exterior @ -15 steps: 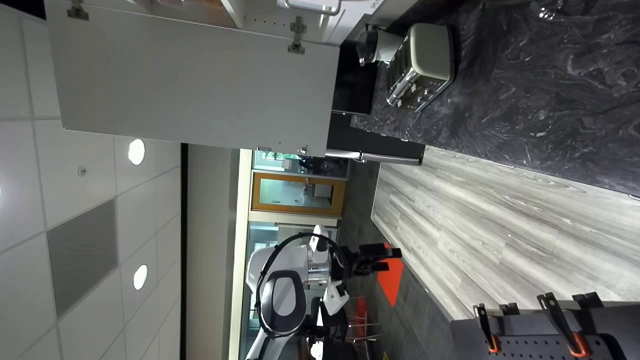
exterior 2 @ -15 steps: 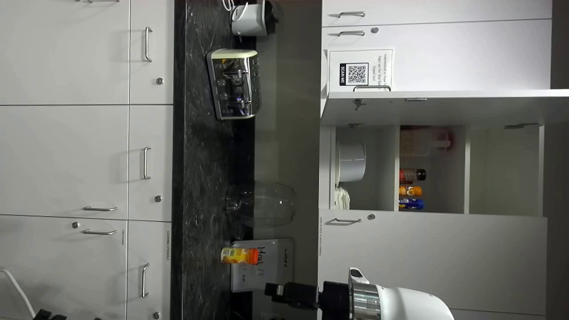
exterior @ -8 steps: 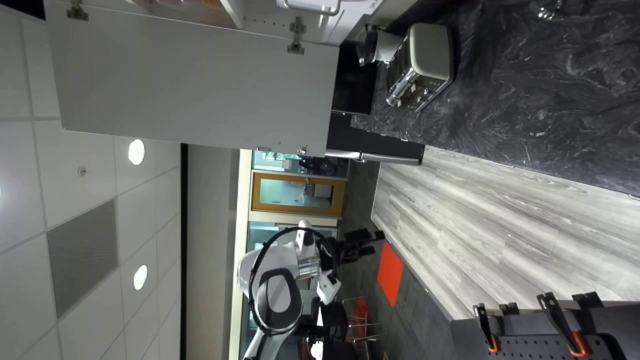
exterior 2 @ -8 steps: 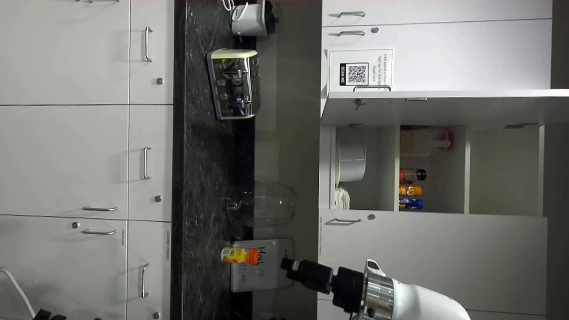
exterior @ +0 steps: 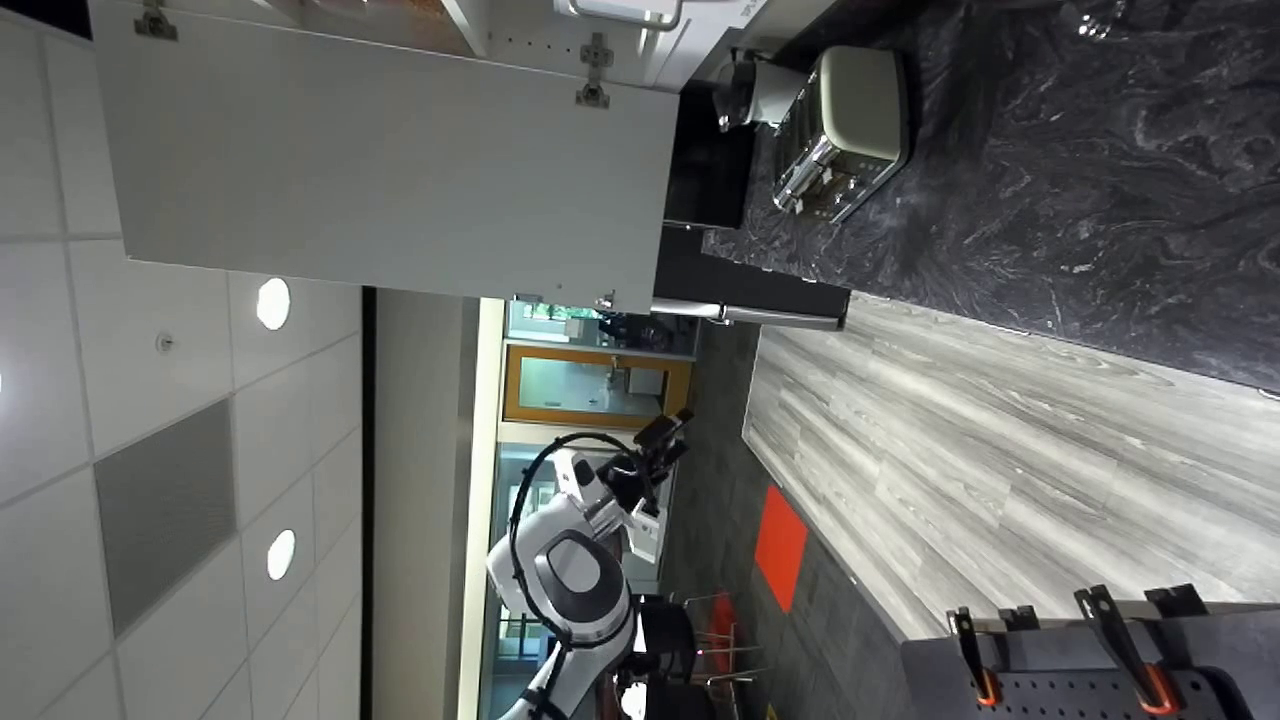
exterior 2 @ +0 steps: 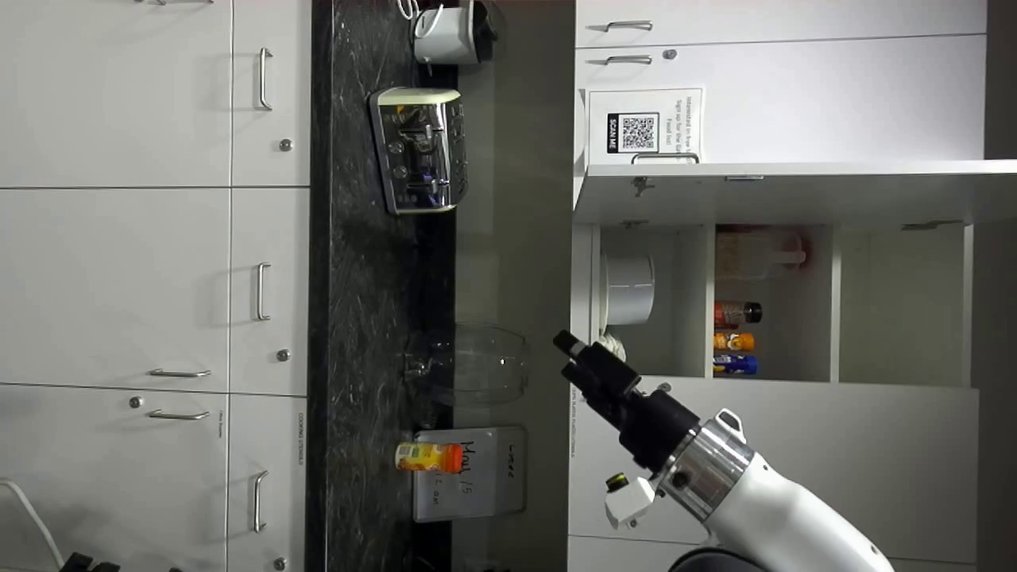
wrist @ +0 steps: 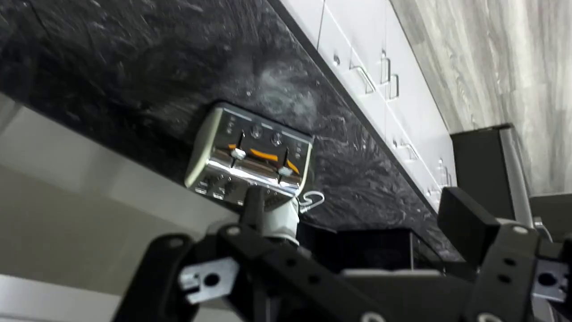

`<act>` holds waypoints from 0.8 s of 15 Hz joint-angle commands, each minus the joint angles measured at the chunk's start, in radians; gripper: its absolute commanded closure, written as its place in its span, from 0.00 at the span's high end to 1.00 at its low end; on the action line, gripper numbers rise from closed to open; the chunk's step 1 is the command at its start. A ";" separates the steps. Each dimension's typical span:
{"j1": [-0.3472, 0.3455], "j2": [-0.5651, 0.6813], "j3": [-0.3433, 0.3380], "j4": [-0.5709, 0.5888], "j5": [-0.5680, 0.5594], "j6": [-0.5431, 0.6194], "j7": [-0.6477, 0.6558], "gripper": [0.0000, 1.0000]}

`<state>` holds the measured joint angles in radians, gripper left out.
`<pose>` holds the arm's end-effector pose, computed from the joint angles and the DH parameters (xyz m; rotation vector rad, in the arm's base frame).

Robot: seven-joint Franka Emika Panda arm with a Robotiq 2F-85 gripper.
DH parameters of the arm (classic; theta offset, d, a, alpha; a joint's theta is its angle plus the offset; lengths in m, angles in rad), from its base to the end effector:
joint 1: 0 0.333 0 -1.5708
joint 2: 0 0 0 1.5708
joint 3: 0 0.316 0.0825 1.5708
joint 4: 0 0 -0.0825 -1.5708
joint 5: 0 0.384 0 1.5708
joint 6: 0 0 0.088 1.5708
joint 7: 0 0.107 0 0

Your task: Close the open cabinet door

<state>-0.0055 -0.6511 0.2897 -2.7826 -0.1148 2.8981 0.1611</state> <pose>0.3666 0.1171 0.4725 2.8151 0.3327 1.1432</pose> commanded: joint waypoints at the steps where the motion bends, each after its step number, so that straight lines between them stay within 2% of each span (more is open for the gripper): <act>1: -0.238 0.096 0.246 0.068 -0.093 0.243 0.161 1.00; 3: -0.377 0.062 0.361 0.090 -0.143 0.326 0.250 1.00; 8: -0.752 -0.051 0.699 0.162 -0.043 0.501 0.333 1.00; 9: -0.609 0.022 0.602 0.137 0.046 0.450 0.185 1.00; 10: -0.646 0.011 0.638 0.143 0.076 0.459 0.180 1.00; 12: -0.630 0.013 0.639 0.141 0.110 0.457 0.147 1.00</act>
<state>-0.6482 -0.6453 0.9207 -2.6394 -0.0903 3.3568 0.3855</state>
